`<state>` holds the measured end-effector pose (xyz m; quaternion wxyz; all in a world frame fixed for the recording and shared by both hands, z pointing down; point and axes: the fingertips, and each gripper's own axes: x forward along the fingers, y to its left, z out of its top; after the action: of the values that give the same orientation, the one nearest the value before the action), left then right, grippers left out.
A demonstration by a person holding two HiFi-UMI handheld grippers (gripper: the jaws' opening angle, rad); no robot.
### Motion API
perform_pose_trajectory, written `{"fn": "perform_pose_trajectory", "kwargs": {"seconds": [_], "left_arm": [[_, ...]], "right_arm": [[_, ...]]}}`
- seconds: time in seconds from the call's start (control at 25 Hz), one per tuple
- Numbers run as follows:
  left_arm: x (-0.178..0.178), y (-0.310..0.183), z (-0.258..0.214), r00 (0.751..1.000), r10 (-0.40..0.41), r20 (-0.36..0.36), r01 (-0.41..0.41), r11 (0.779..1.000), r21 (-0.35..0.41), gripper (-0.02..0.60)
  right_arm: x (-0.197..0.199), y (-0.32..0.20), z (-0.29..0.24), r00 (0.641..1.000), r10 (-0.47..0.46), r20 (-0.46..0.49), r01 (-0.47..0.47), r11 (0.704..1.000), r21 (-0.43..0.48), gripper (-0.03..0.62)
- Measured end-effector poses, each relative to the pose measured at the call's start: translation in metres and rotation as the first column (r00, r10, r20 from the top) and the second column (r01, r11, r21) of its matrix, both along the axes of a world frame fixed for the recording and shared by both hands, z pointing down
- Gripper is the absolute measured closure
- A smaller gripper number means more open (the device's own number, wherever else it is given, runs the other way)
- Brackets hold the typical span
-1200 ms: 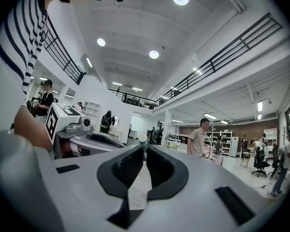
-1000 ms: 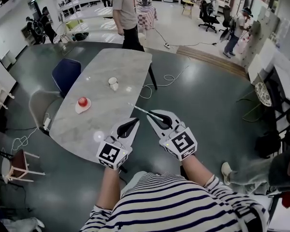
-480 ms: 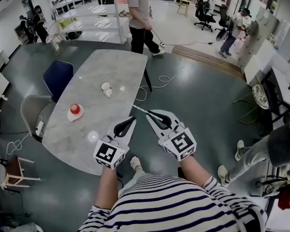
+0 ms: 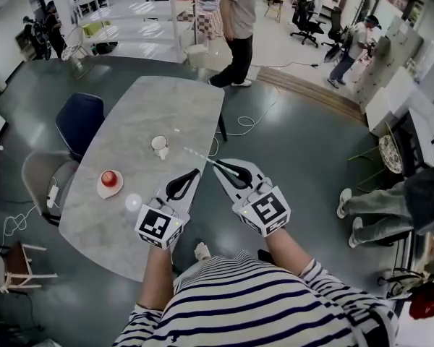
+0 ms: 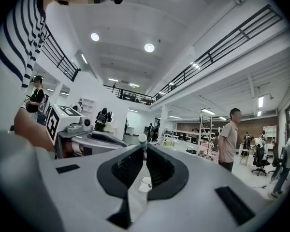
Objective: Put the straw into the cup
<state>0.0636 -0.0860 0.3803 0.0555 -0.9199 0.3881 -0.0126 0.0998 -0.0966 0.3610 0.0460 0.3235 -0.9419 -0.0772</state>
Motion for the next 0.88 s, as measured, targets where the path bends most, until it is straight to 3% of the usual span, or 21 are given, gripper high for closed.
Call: {"fn": "perform_pose_trajectory", "kwargs": {"seconds": [0.48, 0.88], "left_arm": [[-0.080, -0.062, -0.003, 0.997, -0.061, -0.045, 0.062, 0.998, 0.019, 0.574], [-0.096, -0.090, 0.010, 0.991, -0.130, -0.043, 0.129, 0.991, -0.026, 0.574]], "right_arm": [[-0.073, -0.063, 0.002, 0.999, -0.045, -0.026, 0.045, 0.999, 0.011, 0.569], [-0.092, -0.097, 0.005, 0.990, -0.129, -0.050, 0.129, 0.992, -0.013, 0.569]]}}
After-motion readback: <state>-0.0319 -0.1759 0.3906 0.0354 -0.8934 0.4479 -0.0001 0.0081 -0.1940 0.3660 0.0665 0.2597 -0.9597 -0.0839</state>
